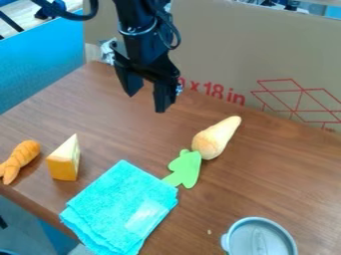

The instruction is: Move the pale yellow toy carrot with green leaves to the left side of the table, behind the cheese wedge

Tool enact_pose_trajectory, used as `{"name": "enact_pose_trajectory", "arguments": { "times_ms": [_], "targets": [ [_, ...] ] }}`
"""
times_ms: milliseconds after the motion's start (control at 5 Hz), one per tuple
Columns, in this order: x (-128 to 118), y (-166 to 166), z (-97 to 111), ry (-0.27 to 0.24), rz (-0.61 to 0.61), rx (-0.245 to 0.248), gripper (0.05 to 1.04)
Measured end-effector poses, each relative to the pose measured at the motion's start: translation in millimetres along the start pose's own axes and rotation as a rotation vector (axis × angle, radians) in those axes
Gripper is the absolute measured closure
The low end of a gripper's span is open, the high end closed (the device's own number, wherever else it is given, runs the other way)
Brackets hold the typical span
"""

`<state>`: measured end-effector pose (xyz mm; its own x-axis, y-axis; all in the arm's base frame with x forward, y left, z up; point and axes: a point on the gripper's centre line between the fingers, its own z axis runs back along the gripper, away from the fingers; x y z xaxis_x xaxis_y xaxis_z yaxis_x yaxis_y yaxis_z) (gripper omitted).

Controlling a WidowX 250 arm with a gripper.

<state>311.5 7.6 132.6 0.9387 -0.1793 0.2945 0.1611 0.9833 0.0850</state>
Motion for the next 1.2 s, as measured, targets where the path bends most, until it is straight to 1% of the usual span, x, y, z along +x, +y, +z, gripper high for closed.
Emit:
{"name": "enact_pose_trajectory", "arguments": {
  "times_ms": [200, 400, 600, 800, 1000, 1200],
  "targets": [
    [-3.9, -2.6, -7.9, 0.030, -0.004, -0.008, 0.082],
    [12.6, -25.2, -25.0, 0.058, 0.031, -0.054, 0.082],
    [28.1, -50.8, -35.1, 0.061, 0.004, -0.101, 0.081],
    [40.7, -63.4, -49.0, 0.087, -0.038, -0.160, 0.082],
    [47.9, -64.6, -66.8, 0.141, -0.027, -0.151, 0.082],
    [50.9, -61.6, -78.6, 0.184, -0.006, -0.114, 0.082]
  ]
}}
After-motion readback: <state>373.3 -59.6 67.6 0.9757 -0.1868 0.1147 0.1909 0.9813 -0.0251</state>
